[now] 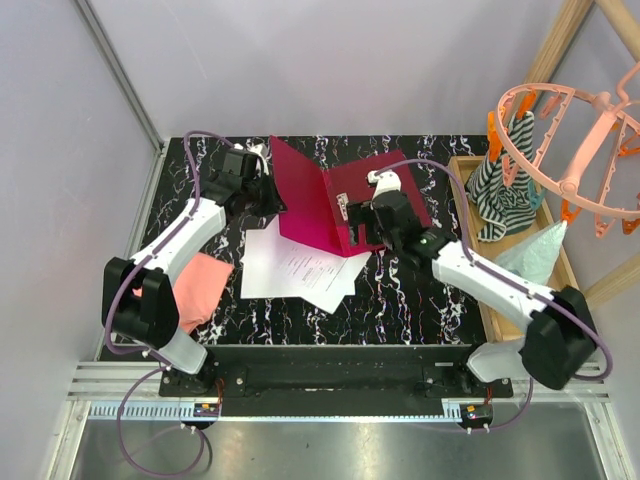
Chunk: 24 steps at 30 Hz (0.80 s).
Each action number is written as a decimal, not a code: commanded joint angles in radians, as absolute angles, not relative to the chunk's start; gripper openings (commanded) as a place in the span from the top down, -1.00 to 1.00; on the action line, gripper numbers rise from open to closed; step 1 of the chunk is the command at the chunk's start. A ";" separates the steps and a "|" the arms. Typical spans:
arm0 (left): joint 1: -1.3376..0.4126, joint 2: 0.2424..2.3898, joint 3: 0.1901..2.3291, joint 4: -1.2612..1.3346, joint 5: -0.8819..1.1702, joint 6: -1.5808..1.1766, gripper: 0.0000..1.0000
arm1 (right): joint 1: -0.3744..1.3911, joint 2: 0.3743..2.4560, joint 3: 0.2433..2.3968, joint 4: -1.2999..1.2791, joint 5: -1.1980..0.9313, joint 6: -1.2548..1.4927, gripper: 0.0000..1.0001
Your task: Put the files into the folder
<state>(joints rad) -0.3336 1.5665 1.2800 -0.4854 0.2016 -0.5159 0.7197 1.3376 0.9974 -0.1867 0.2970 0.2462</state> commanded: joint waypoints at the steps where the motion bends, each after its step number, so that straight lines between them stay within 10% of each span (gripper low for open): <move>1: -0.322 1.580 1.319 -0.534 0.213 -0.430 0.85 | 0.655 1.459 1.104 -0.337 0.129 0.287 -0.92; 24: -0.279 1.873 1.701 -0.290 0.727 -0.797 1.00 | 0.342 1.830 1.382 -0.394 -0.236 0.359 -0.46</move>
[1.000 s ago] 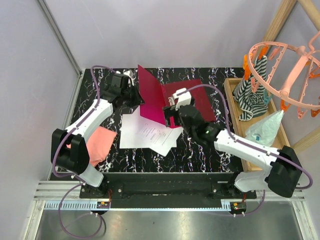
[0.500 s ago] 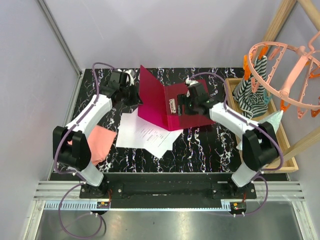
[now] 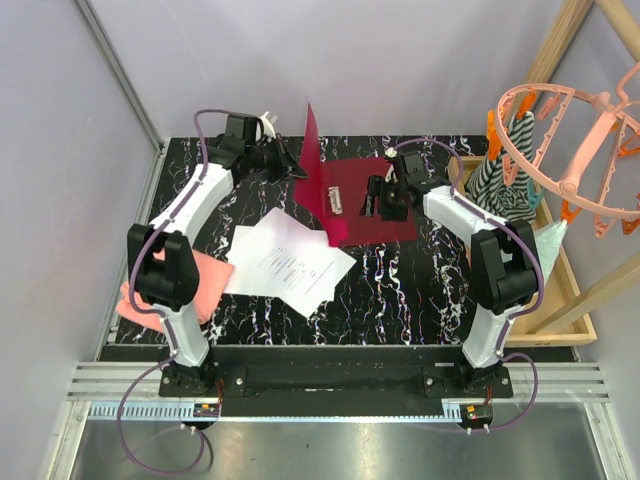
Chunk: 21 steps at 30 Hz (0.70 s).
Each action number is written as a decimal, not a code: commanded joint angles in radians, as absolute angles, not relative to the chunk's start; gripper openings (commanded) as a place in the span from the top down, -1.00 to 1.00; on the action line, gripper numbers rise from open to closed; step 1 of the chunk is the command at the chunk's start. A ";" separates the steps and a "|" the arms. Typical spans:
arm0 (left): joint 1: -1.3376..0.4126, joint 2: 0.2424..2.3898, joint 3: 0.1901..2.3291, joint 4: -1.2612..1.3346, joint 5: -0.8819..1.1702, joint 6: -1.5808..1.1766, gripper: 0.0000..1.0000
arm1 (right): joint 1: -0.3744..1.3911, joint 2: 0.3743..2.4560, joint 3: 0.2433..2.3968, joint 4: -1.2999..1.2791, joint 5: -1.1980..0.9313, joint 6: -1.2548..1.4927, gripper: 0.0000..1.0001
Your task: Put the files into the folder
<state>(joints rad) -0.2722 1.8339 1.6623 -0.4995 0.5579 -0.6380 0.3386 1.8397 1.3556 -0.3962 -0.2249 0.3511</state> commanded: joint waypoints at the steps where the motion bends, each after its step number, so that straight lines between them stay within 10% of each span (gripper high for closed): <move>1: -0.287 1.887 1.712 -0.216 0.748 -0.857 1.00 | 0.342 1.827 1.379 -0.394 -0.229 0.357 -0.46; 21: -0.258 2.230 2.046 -0.653 0.551 -0.523 0.93 | 0.310 1.980 1.520 -0.377 -0.238 0.405 -0.46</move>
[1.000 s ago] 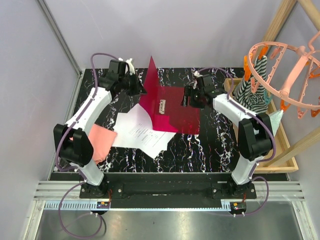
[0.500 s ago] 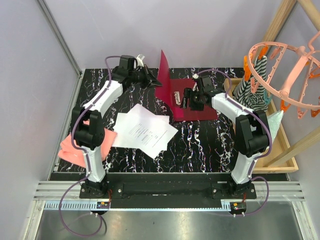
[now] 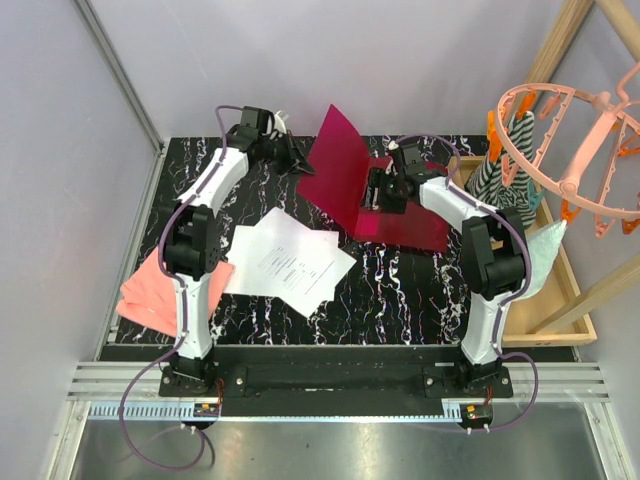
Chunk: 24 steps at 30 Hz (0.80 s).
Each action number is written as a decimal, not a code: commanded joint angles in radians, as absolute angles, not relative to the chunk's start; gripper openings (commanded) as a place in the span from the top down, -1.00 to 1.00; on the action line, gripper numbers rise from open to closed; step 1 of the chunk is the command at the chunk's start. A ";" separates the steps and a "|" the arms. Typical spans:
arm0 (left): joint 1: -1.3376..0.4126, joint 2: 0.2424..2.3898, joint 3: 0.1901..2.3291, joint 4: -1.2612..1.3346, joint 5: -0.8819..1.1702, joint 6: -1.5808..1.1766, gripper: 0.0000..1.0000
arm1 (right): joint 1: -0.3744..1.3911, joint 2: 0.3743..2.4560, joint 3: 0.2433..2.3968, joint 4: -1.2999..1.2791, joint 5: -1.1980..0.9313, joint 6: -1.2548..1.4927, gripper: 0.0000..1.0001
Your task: Put the files into the folder
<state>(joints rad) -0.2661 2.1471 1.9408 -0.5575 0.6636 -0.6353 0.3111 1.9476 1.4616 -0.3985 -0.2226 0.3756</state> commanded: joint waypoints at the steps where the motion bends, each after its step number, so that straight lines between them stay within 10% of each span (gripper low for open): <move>1: -0.256 2.244 2.055 -0.653 0.537 -0.522 0.92 | 0.308 1.996 1.522 -0.373 -0.238 0.403 -0.46; 6: -0.255 2.279 2.069 -0.672 0.444 -0.464 0.68 | 0.304 2.011 1.508 -0.374 -0.201 0.393 -0.46; 13: -0.255 2.234 2.066 -0.724 0.246 -0.362 -0.21 | 0.287 2.037 1.499 -0.361 -0.265 0.379 -0.41; 24: -0.268 2.131 2.143 -0.859 0.049 -0.313 -0.72 | 0.293 2.109 1.606 -0.238 -0.443 0.478 -0.14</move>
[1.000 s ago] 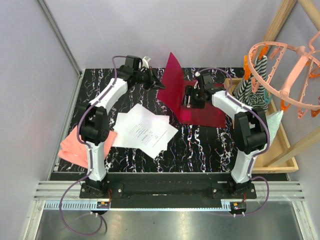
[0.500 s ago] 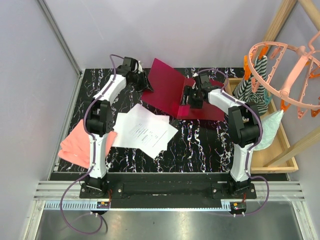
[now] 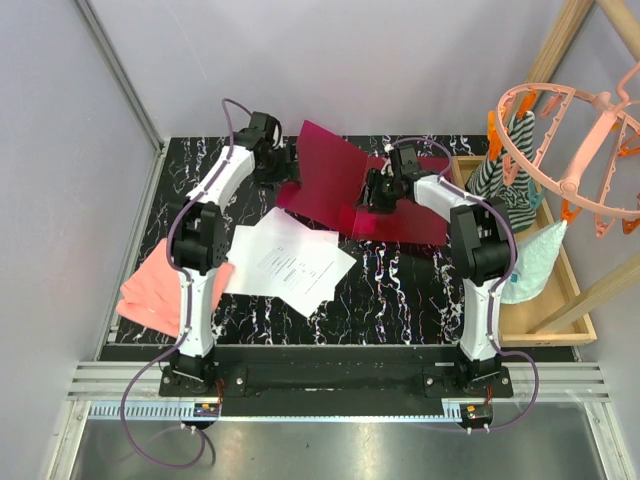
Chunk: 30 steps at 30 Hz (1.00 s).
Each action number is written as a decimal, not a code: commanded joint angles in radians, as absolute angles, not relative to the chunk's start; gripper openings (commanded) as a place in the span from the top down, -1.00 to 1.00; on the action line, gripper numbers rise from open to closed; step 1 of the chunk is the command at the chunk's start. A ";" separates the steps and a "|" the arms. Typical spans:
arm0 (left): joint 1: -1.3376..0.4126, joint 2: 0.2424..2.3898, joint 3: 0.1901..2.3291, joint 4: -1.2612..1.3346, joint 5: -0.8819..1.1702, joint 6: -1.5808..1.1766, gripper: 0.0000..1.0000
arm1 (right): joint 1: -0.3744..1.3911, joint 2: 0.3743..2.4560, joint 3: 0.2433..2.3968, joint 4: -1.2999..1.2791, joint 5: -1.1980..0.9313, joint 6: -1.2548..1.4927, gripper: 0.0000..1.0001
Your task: Put the files into the folder
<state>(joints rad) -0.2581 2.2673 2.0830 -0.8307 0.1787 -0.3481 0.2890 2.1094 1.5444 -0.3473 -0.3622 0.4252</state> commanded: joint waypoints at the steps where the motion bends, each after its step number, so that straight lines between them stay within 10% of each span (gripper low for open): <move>1: -0.270 2.119 2.149 -0.861 0.046 -0.311 -0.72 | 0.293 2.118 1.608 -0.220 -0.468 0.504 -0.11; 12: -0.325 1.917 1.884 -0.401 0.343 -0.595 -0.23 | 0.319 2.336 1.710 -0.083 -0.588 0.666 0.10; 30: -0.322 2.407 1.974 -0.362 0.359 -0.660 0.13 | 0.178 1.997 1.252 -0.090 -0.528 0.600 0.00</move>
